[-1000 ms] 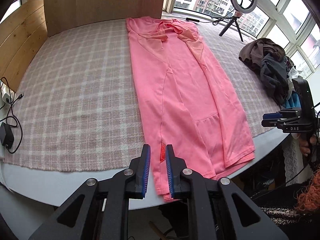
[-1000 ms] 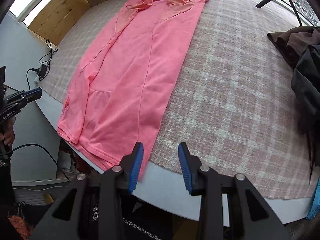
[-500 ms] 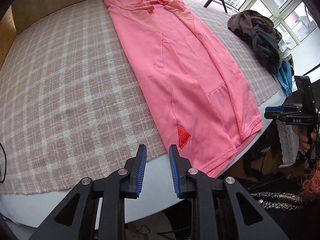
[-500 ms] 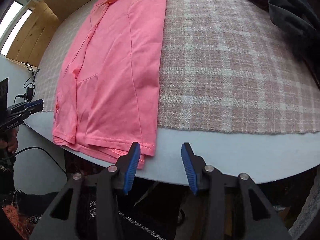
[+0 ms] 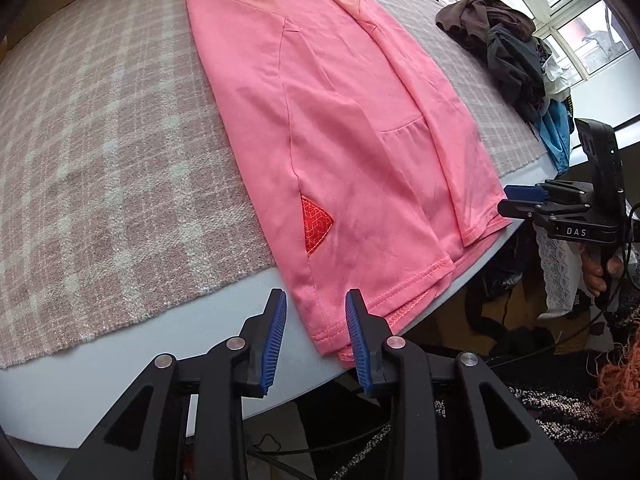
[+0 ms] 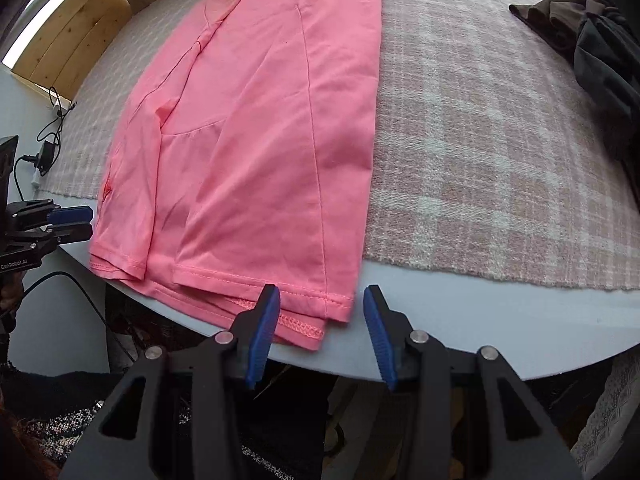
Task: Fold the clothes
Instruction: 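Close both tools on the hem edge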
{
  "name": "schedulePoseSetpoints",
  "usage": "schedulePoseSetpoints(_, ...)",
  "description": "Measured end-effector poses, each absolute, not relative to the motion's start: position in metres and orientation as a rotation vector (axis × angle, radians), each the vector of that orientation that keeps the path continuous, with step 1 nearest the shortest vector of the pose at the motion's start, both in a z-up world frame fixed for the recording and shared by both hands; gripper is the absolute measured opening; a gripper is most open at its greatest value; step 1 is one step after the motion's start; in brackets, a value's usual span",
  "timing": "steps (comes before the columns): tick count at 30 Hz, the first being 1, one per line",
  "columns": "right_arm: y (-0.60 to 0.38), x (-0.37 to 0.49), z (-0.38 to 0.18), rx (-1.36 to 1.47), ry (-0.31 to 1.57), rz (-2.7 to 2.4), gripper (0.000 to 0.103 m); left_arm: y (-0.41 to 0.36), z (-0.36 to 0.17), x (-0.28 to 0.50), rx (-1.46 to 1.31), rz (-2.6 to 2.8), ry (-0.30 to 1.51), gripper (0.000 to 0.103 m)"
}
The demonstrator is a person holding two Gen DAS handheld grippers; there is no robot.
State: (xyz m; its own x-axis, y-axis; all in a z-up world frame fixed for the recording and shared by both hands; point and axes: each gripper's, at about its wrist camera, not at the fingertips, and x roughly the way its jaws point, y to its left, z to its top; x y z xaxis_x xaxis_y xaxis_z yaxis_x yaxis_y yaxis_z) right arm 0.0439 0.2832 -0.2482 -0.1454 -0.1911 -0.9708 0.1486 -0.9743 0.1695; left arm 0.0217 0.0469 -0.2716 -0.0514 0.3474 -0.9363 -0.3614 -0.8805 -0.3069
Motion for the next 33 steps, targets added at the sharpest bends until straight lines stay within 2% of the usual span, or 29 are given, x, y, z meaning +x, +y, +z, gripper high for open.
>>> schedulePoseSetpoints(6,0.288,0.045,-0.246,1.836,0.001,-2.212,0.041,0.064,-0.274,0.027,-1.785,1.983,0.039,0.029)
schedulePoseSetpoints(7,0.294,0.048,-0.245,1.824,0.027,-2.217,0.038,0.066,-0.275,0.028,-1.787,1.981,0.051,0.024)
schedulePoseSetpoints(8,0.3,0.05,-0.245,1.813,0.048,-2.219,0.025,0.069,-0.276,0.029,-1.79,1.979,0.064,0.012)
schedulePoseSetpoints(9,0.301,0.049,-0.246,1.806,0.046,-2.202,0.009,0.071,-0.276,0.03,-1.79,1.977,0.073,0.003)
schedulePoseSetpoints(10,0.302,0.048,-0.247,1.8,0.04,-2.186,0.007,0.072,-0.277,0.031,-1.781,1.974,0.075,0.003)
schedulePoseSetpoints(15,0.315,0.042,-0.251,1.802,-0.044,-2.127,0.005,0.068,-0.272,0.029,-1.763,1.967,0.032,0.002)
schedulePoseSetpoints(21,0.346,0.021,-0.241,1.791,-0.412,-1.999,0.005,0.048,-0.242,0.01,-1.719,1.968,-0.168,0.002)
schedulePoseSetpoints(25,0.349,0.001,-0.218,1.682,-0.583,-1.981,0.005,0.039,-0.216,-0.017,-1.66,1.985,-0.223,0.002)
schedulePoseSetpoints(28,0.352,-0.03,-0.202,1.605,-0.603,-2.012,0.005,0.037,-0.199,-0.053,-1.609,2.022,-0.212,0.002)
schedulePoseSetpoints(31,0.374,-0.1,-0.18,1.565,-0.566,-2.068,0.005,0.034,-0.194,-0.106,-1.566,2.089,-0.173,0.003)
schedulePoseSetpoints(32,0.376,-0.123,-0.183,1.561,-0.557,-2.094,0.005,0.033,-0.201,-0.129,-1.59,2.107,-0.175,0.006)
schedulePoseSetpoints(33,0.379,-0.149,-0.191,1.606,-0.541,-2.104,0.011,0.032,-0.21,-0.149,-1.643,2.125,-0.147,0.009)
